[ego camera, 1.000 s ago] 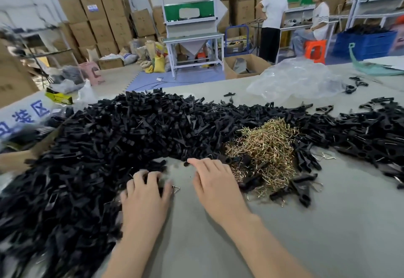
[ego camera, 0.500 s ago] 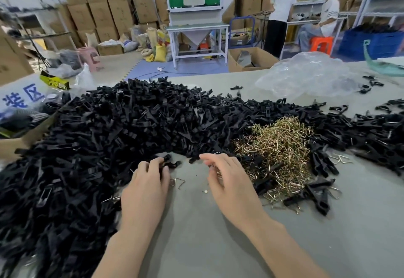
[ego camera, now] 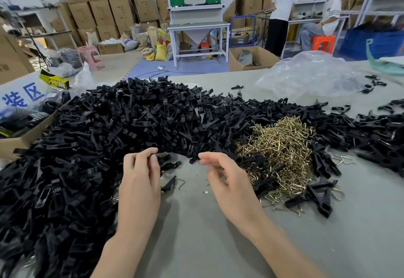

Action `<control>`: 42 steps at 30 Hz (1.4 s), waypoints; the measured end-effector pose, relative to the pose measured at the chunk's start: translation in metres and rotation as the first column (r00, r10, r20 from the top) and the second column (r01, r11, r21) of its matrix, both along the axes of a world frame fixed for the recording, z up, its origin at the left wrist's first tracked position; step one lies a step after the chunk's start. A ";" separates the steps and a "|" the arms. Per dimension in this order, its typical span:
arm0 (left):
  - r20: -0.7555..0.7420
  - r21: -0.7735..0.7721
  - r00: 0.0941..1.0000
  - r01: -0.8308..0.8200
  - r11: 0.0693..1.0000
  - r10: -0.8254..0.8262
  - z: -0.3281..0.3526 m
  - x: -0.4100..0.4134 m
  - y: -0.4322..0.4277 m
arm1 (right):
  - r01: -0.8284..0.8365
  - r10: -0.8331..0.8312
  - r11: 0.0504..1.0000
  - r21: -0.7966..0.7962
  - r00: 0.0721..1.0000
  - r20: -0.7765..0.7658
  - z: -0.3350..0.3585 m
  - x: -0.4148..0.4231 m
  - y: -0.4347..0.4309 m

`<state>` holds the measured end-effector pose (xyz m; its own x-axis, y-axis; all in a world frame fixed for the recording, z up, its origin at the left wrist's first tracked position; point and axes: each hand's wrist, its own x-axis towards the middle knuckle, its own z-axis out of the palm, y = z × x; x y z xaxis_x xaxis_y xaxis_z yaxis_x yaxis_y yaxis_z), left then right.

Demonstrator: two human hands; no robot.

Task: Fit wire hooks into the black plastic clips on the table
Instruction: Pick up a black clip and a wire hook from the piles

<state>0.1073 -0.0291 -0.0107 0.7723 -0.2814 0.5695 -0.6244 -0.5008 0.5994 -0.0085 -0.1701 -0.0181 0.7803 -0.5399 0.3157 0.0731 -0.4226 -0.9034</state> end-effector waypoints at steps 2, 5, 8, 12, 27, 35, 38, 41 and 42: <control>-0.089 -0.104 0.995 0.043 0.994 -0.052 -0.001 -0.002 -0.004 | -0.076 0.077 0.994 0.082 0.997 -0.007 0.003 0.001 0.002; -0.202 -0.230 0.966 0.112 0.967 -0.160 -0.001 -0.016 -0.015 | -0.247 0.254 0.957 0.150 0.967 -0.030 0.004 0.003 0.006; -0.241 -0.296 0.937 0.177 0.939 -0.252 -0.001 -0.029 -0.024 | -0.254 0.257 0.964 0.074 0.966 -0.035 0.002 0.005 0.009; -0.347 -0.369 0.886 0.173 0.913 -0.308 -0.001 -0.030 -0.026 | -0.200 0.201 0.977 0.075 0.980 -0.003 -0.003 0.007 0.006; -0.324 -0.302 0.921 0.118 0.946 -0.218 0.001 -0.022 -0.017 | -0.126 0.123 0.990 -0.065 0.991 -0.050 -0.004 0.003 0.005; -0.319 -0.303 0.937 0.043 0.952 -0.144 0.000 -0.012 -0.011 | 0.012 -0.058 0.925 -0.379 0.992 -0.111 -0.010 0.003 0.002; -0.343 -0.378 0.921 0.045 0.925 -0.185 0.001 -0.013 -0.011 | -0.008 -0.031 0.885 -0.465 0.997 -0.076 -0.003 0.000 0.005; -0.351 -0.407 0.915 0.040 0.912 -0.197 0.002 -0.016 -0.014 | -0.140 0.093 0.896 -0.422 0.987 -0.130 0.001 -0.003 0.014; -0.354 -0.415 0.914 0.037 0.909 -0.199 0.002 -0.018 -0.015 | -0.168 0.115 0.890 -0.424 0.982 -0.149 0.001 -0.003 0.016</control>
<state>0.0896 -0.0439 -0.0090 0.9257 -0.2008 0.3206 -0.3469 -0.1122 0.9312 -0.0113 -0.1541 -0.0172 0.8837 -0.2514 0.3948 0.0672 -0.7667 -0.6385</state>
